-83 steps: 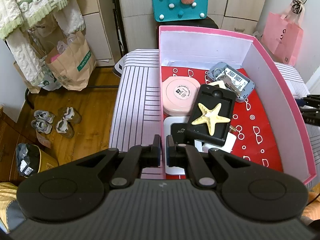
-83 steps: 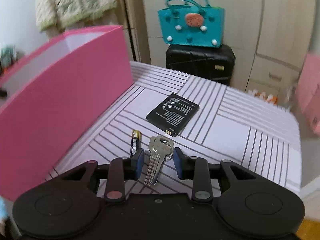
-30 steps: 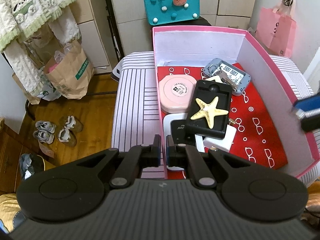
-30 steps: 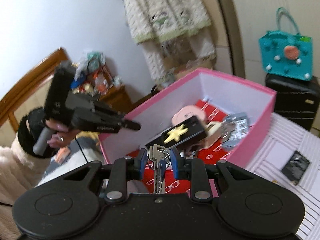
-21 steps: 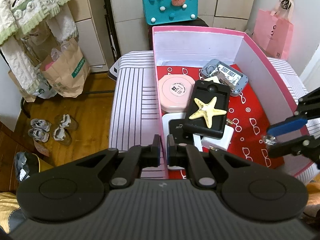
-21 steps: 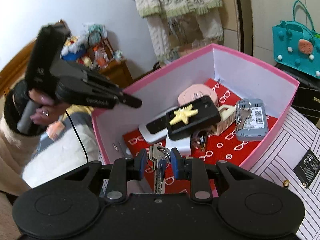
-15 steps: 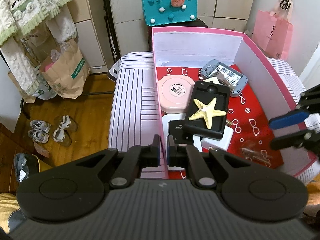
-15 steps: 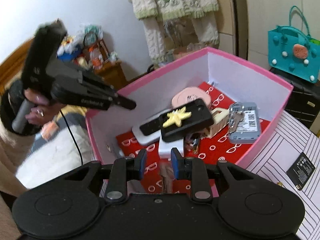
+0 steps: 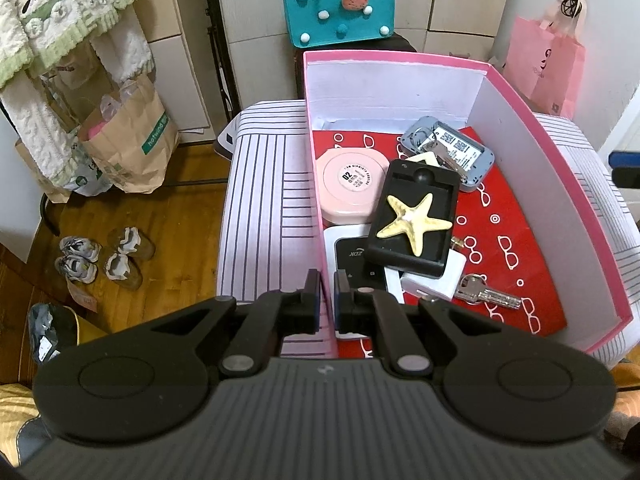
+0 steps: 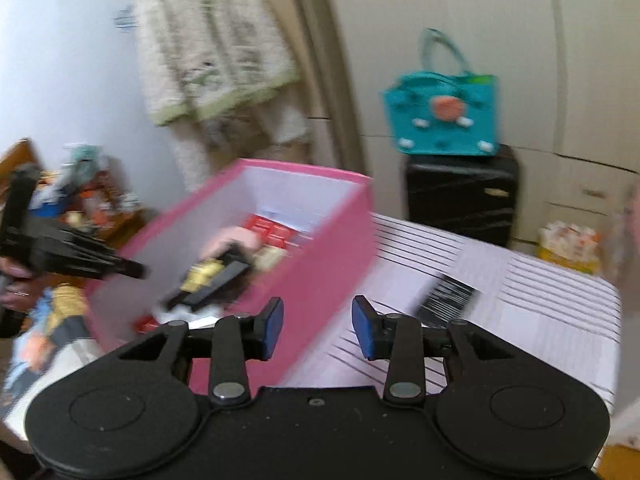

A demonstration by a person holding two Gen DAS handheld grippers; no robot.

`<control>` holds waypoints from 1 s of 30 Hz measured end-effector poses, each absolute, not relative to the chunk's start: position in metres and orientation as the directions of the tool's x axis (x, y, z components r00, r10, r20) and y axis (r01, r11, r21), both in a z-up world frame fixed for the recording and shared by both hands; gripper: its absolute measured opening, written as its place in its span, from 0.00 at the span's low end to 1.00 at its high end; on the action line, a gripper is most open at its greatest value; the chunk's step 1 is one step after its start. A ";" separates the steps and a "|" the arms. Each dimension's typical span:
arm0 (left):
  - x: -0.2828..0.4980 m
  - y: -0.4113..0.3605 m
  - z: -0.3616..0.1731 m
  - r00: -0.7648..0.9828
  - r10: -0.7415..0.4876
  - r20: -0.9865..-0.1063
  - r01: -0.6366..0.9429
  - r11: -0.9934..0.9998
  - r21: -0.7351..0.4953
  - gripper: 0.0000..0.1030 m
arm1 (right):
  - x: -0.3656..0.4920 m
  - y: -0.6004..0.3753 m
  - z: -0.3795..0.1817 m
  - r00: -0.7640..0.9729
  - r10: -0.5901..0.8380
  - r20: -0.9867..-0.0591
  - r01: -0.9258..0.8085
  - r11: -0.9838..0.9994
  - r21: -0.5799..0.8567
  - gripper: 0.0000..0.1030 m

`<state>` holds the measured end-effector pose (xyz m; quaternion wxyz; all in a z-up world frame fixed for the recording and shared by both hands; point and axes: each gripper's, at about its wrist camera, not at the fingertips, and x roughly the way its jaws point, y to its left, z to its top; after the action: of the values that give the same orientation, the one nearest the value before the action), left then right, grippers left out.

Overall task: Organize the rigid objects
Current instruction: 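Carry the silver key into the box and release it, then grasp the last gold AA battery with the right gripper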

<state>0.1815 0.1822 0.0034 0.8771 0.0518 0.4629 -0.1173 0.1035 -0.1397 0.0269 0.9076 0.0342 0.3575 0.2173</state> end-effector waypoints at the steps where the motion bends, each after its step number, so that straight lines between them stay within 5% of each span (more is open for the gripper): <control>1: 0.182 0.184 0.004 0.542 -0.159 -0.825 0.252 0.968 -0.021 0.06 | 0.105 -0.147 0.021 0.646 0.411 -0.643 -0.351 0.908 0.228 0.42; 8: 0.183 0.184 0.006 0.541 -0.157 -0.826 0.246 0.969 -0.023 0.06 | 0.112 -0.169 -0.020 0.607 0.473 -0.639 -0.394 0.877 0.275 0.43; 30: 0.186 0.168 0.010 0.526 -0.088 -0.846 0.305 0.948 0.091 0.06 | 0.153 -0.132 -0.064 0.606 0.240 -0.758 -0.300 0.952 0.062 0.45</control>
<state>0.1864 0.1677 0.0100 0.8659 0.1148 0.4734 -0.1135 0.1531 -0.1323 -0.0644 0.8955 -0.0356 0.4172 0.1507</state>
